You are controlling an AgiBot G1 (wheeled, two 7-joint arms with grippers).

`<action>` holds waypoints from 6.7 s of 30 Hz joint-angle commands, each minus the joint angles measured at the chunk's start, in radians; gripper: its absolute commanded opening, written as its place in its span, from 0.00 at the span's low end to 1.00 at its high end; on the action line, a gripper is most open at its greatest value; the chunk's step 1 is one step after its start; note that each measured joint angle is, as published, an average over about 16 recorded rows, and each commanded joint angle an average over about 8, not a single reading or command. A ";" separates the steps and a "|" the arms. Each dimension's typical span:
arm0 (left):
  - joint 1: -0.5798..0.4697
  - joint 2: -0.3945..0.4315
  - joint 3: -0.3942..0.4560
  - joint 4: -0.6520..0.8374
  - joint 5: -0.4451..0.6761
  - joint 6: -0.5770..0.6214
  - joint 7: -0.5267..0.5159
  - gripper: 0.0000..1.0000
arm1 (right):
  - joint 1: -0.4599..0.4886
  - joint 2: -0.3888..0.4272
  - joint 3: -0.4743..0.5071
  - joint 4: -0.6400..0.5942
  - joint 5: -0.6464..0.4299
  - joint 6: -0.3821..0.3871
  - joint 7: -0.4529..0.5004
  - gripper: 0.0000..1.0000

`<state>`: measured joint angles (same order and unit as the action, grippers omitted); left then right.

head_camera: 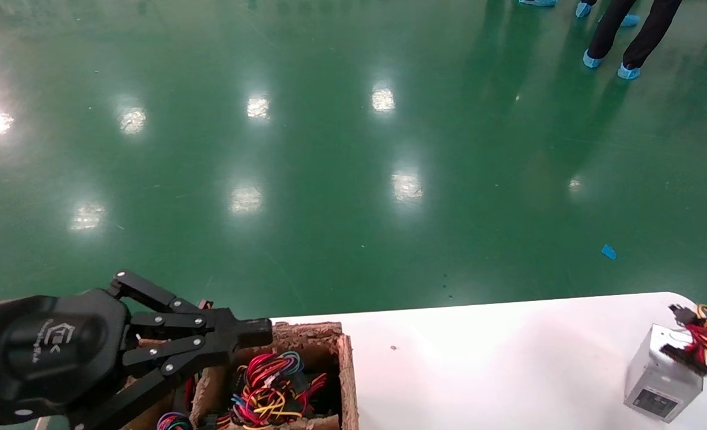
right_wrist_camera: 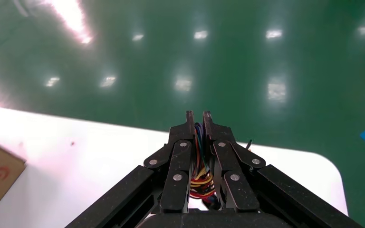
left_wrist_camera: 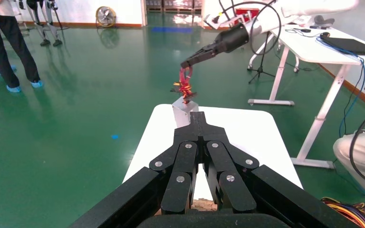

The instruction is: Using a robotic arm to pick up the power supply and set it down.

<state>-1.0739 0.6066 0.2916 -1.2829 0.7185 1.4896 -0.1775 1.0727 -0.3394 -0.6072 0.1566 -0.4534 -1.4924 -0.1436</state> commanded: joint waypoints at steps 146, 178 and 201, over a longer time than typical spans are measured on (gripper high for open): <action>-0.002 -0.003 0.008 0.001 -0.005 -0.003 0.004 1.00 | 0.080 -0.132 0.124 0.432 -0.145 -0.051 0.114 1.00; -0.002 -0.004 0.009 0.001 -0.006 -0.003 0.005 1.00 | 0.009 -0.259 0.308 1.062 -0.265 -0.008 0.311 1.00; -0.002 -0.004 0.009 0.002 -0.007 -0.004 0.005 1.00 | -0.001 -0.275 0.333 1.141 -0.282 -0.002 0.334 1.00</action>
<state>-1.0760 0.6029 0.3009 -1.2814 0.7118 1.4856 -0.1722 1.0718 -0.6143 -0.2742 1.2988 -0.7356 -1.4939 0.1905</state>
